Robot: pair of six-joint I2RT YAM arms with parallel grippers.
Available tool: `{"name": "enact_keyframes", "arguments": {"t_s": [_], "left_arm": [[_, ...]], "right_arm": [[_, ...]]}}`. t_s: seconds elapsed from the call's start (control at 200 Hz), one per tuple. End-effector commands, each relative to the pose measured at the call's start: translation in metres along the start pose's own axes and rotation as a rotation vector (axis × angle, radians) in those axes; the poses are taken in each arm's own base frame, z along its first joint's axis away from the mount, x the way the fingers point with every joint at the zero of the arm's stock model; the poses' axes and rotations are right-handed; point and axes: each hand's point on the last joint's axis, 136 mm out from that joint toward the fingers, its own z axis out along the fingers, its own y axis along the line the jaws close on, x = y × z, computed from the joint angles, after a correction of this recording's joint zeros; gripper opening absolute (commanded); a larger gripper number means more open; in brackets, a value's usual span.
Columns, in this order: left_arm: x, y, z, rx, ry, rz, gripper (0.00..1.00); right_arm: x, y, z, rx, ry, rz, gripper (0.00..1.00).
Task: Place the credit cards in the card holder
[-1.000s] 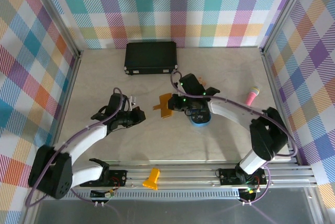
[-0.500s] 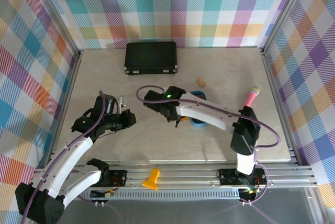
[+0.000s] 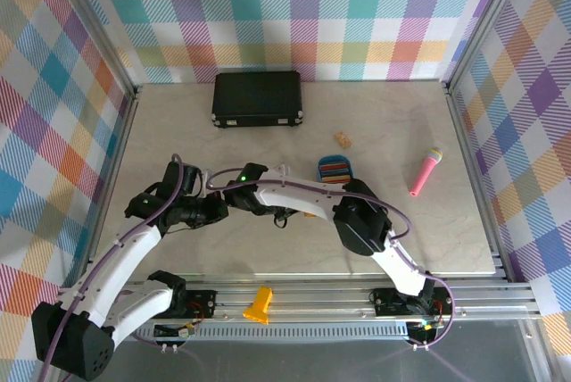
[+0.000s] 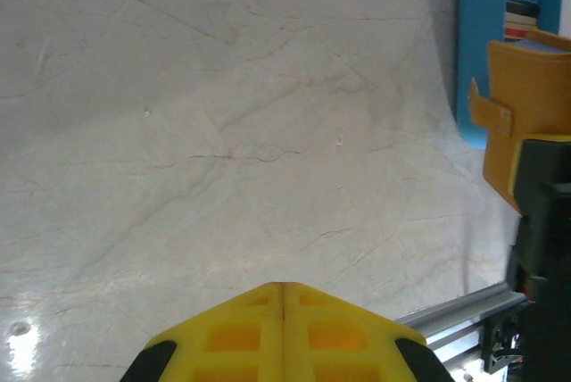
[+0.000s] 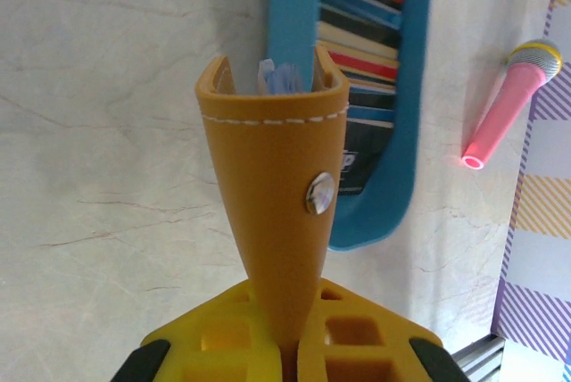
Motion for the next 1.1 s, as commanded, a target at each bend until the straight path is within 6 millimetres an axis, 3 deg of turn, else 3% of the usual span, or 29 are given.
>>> {"name": "enact_keyframes", "arguments": {"t_s": [0.0,0.17,0.27,0.295,0.385,0.585,0.8,0.98,1.095], "left_arm": [[-0.003,0.003,-0.014,-0.027,-0.015,-0.028,0.03],[-0.002,0.010,-0.017,-0.039,-0.025,-0.069,0.01],[-0.002,0.009,-0.016,-0.029,-0.022,-0.080,0.02],[-0.003,0.009,-0.016,-0.031,-0.024,-0.081,0.02],[-0.005,0.010,-0.018,-0.038,-0.030,-0.088,0.04],[-0.008,0.015,-0.017,-0.075,-0.028,-0.092,0.13],[-0.008,0.014,-0.006,-0.034,-0.020,-0.071,0.15],[-0.011,-0.016,0.007,0.133,-0.032,-0.027,0.16],[-0.004,-0.045,0.025,0.187,-0.021,0.050,0.16]], "right_arm": [[0.001,0.021,0.000,-0.061,0.036,-0.042,0.00],[0.001,0.062,0.008,-0.170,0.091,-0.078,0.01],[0.001,0.085,0.007,-0.276,0.123,-0.068,0.19],[0.000,0.090,0.005,-0.311,0.127,-0.056,0.29],[-0.006,0.103,-0.003,-0.410,0.128,-0.020,0.44],[-0.026,0.113,-0.031,-0.650,0.096,0.069,0.54],[-0.050,0.089,-0.060,-0.861,0.024,0.179,0.55],[-0.060,0.037,-0.061,-0.975,-0.048,0.258,0.54],[-0.053,0.004,-0.055,-1.100,-0.081,0.234,0.54]]}}
